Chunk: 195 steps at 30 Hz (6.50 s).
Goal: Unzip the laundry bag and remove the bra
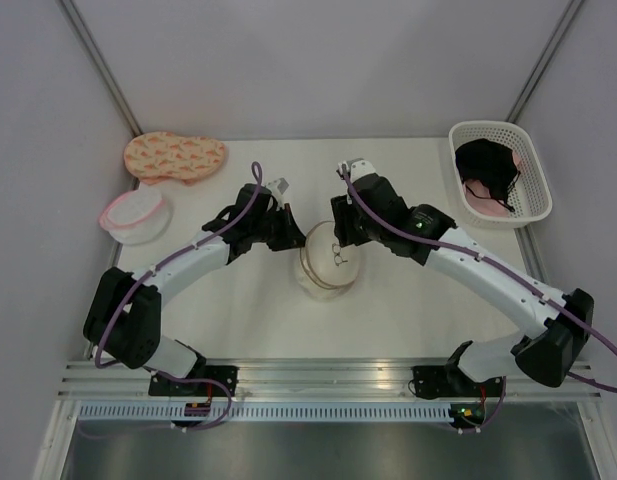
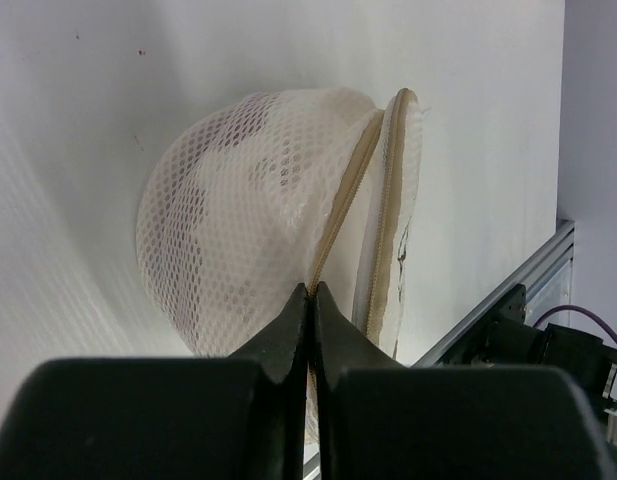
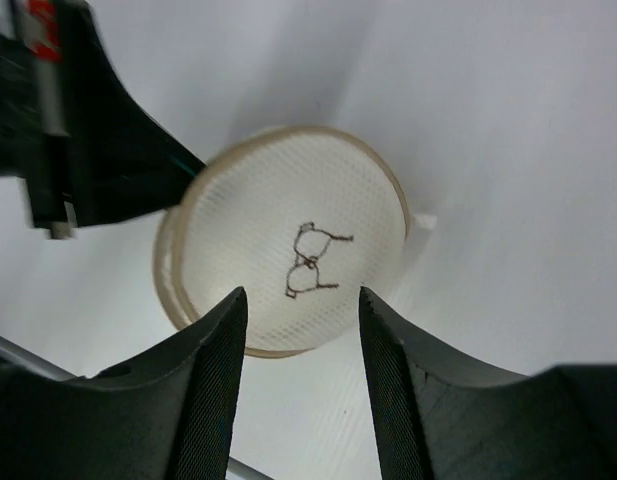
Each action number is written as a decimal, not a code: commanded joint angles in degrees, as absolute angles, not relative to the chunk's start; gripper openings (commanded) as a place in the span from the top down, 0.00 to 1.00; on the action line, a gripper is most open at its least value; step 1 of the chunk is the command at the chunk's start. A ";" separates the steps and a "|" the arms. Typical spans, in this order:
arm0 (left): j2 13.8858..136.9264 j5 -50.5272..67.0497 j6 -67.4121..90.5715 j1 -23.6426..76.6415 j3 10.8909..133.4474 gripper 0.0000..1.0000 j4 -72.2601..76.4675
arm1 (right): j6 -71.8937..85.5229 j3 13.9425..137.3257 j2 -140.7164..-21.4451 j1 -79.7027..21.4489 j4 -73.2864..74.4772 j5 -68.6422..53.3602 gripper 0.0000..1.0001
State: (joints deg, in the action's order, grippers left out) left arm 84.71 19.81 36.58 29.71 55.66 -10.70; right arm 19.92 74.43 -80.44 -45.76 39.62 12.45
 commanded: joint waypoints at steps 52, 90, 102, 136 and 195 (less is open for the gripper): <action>65.92 26.98 42.89 29.79 37.09 0.98 -1.39 | 26.91 80.96 -82.90 -48.51 54.29 37.41 0.02; 65.22 24.43 45.18 29.79 32.78 0.98 -3.51 | 23.64 74.87 -94.57 -60.29 36.55 18.27 0.69; 65.39 24.52 45.35 29.79 32.87 0.98 -3.08 | 22.15 84.46 -84.74 -60.20 43.76 22.41 1.00; 64.60 23.73 46.67 29.79 33.75 0.98 -3.52 | 26.10 65.74 -72.95 -47.46 23.74 -22.18 1.00; 54.58 21.53 46.23 28.13 32.96 0.98 -12.57 | 19.70 93.97 -91.53 1.27 26.89 0.62 0.02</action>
State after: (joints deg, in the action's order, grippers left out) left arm 55.44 22.55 45.52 28.56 32.49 -13.76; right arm 24.58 97.30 -100.03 8.58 26.11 7.29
